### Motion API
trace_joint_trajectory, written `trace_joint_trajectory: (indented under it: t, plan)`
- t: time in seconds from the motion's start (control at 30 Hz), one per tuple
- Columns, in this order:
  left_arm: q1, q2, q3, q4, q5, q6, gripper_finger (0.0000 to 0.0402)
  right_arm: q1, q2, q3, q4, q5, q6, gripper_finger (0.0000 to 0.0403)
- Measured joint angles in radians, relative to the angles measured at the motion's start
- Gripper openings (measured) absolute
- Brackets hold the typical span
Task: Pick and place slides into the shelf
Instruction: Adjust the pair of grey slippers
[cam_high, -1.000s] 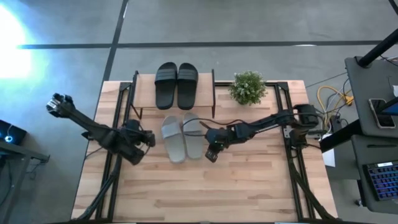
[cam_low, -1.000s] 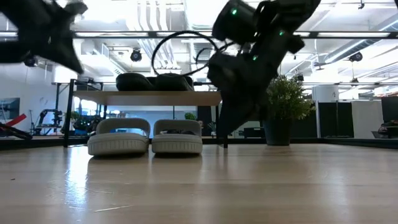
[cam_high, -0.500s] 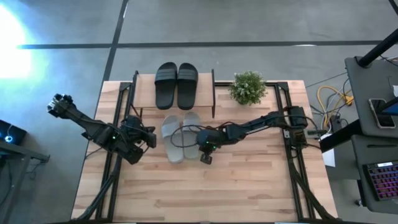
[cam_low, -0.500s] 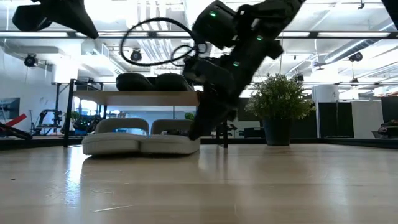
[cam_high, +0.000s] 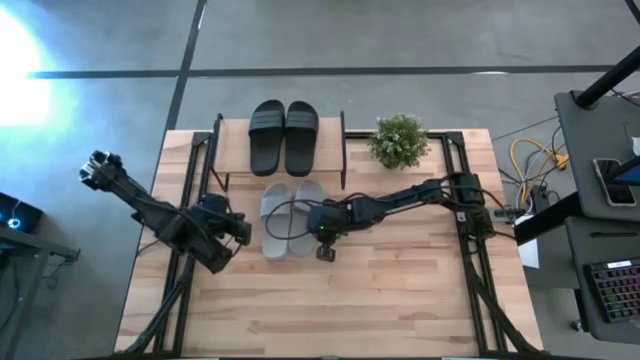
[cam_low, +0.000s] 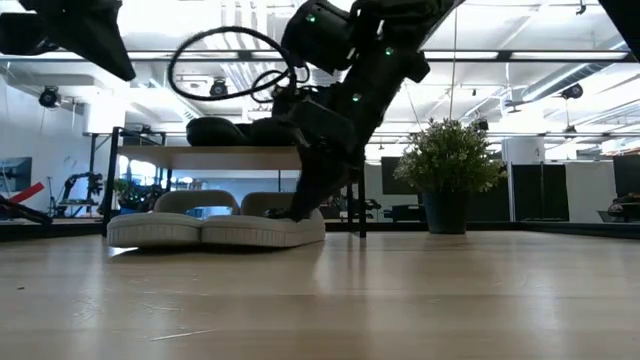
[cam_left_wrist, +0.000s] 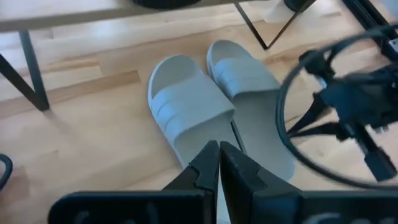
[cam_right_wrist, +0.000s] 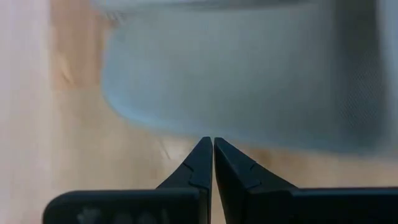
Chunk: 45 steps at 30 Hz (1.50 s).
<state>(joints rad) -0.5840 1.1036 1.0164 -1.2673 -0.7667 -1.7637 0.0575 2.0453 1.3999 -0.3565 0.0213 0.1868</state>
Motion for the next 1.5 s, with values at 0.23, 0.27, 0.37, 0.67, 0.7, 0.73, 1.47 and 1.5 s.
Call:
trace_joint_trajectory:
  t: [0.23,0.27,0.37,0.67,0.7,0.73,1.47,1.5]
  plan:
    - [-0.064,0.062,-0.002,0.001,0.003,-0.113,0.0,-0.002,-0.016,-0.015,-0.153,0.007,0.009,0.0008]
    - [-0.073,0.073,-0.002,0.002,0.003,-0.138,0.0,-0.002,-0.016,-0.019,-0.151,0.007,0.0,0.0008]
    - [-0.103,0.115,-0.001,0.003,0.002,-0.208,0.0,-0.006,-0.016,-0.021,-0.138,0.066,-0.034,0.0008]
    - [-0.188,0.256,0.002,0.069,0.004,-0.371,0.0,-0.053,-0.016,-0.02,-0.098,0.287,-0.149,0.0008]
    - [-0.192,0.268,0.003,0.076,0.008,-0.375,0.0,-0.058,-0.016,-0.02,-0.098,0.286,-0.151,0.0008]
    - [-0.196,0.277,0.006,0.087,0.013,-0.377,0.0,-0.061,-0.016,-0.02,-0.096,0.286,-0.151,0.0008]
    - [-0.274,0.36,-0.04,0.383,0.082,-0.398,0.0,-0.072,-0.023,-0.013,-0.099,0.249,0.011,0.0008]
    - [-0.276,0.357,-0.063,0.442,0.081,-0.399,0.0,-0.072,-0.027,-0.013,-0.137,0.245,0.062,0.0008]
